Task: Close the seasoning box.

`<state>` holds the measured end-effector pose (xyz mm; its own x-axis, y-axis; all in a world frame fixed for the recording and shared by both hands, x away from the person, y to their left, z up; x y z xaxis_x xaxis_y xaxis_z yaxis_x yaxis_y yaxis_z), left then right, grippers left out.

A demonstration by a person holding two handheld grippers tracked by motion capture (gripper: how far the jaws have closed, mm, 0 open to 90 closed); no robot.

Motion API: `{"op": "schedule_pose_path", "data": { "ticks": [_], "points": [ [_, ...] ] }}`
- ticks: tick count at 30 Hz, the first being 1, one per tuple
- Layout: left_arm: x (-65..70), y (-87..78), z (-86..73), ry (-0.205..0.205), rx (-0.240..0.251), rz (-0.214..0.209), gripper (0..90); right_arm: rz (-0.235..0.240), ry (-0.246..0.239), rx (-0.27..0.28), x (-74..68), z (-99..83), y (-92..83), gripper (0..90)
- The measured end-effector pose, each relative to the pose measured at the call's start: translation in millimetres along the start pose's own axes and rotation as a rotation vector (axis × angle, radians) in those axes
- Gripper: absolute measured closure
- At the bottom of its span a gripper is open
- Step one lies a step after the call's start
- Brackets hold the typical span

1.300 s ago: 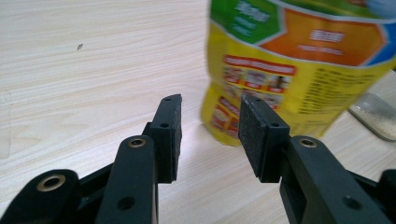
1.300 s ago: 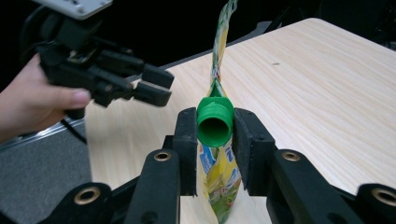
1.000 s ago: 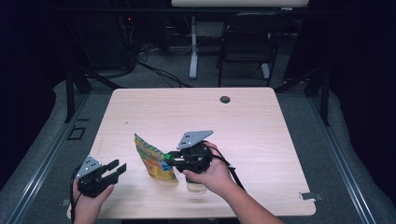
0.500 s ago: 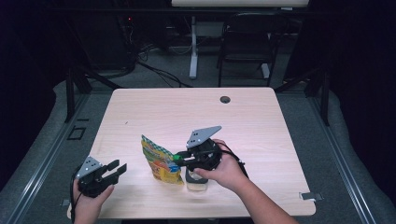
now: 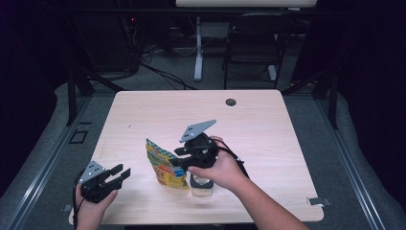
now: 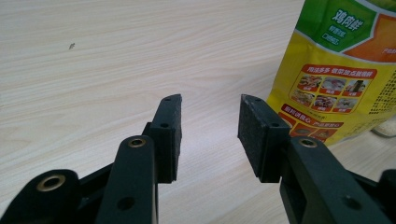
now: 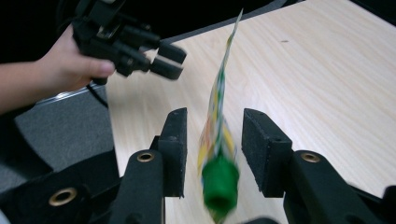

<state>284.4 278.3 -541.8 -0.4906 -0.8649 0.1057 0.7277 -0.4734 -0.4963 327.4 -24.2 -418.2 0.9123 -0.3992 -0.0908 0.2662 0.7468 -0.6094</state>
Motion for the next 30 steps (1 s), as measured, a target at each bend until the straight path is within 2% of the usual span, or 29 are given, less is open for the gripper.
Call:
{"op": "schedule_pose_path", "data": {
  "ticks": [3, 6, 13, 17, 19, 21, 30],
  "points": [
    [-0.7, -0.8, 0.1, 0.002, -0.005, -0.002, 60.2, -0.023, 0.003, -0.007, 0.0, 13.6, 8.9, 63.4],
    [-0.9, -0.9, -0.2, 0.001, -0.007, 0.0, 60.2, -0.027, 0.017, -0.021, 0.6, 23.7, 19.7, 64.5],
    [-0.8, -0.5, -0.2, 0.002, -0.008, -0.002, 60.1, -0.03, 0.028, -0.069, -0.9, 34.8, 44.6, 65.8],
    [-0.8, -0.2, -0.3, 0.002, -0.01, -0.004, 60.2, -0.05, -0.008, -0.099, -2.7, 34.0, 53.5, 68.7],
    [-0.9, -0.1, -0.4, 0.002, -0.012, -0.005, 60.2, -0.067, -0.041, -0.112, -2.8, 33.4, 55.3, 71.3],
    [-1.0, 0.3, -0.5, 0.002, -0.013, -0.005, 60.2, -0.079, -0.064, -0.108, -4.0, 33.5, 55.7, 74.1],
    [-0.4, 1.9, -1.1, 0.001, -0.007, -0.006, 60.2, -0.079, -0.07, -0.136, -4.2, 32.4, 60.8, 79.4]
  ]
}}
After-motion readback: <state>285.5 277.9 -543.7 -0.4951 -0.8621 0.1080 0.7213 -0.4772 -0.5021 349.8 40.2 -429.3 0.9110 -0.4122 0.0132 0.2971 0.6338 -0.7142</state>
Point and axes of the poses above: each handheld gripper's, and its own axes: y roughly forward along the jaws, z roughly out of its top, x roughly to its right, the point moved 2 cm from there along y, roughly forward along the jaws, and after that the axes turned 1 degree about x, right-handed, at the moved point
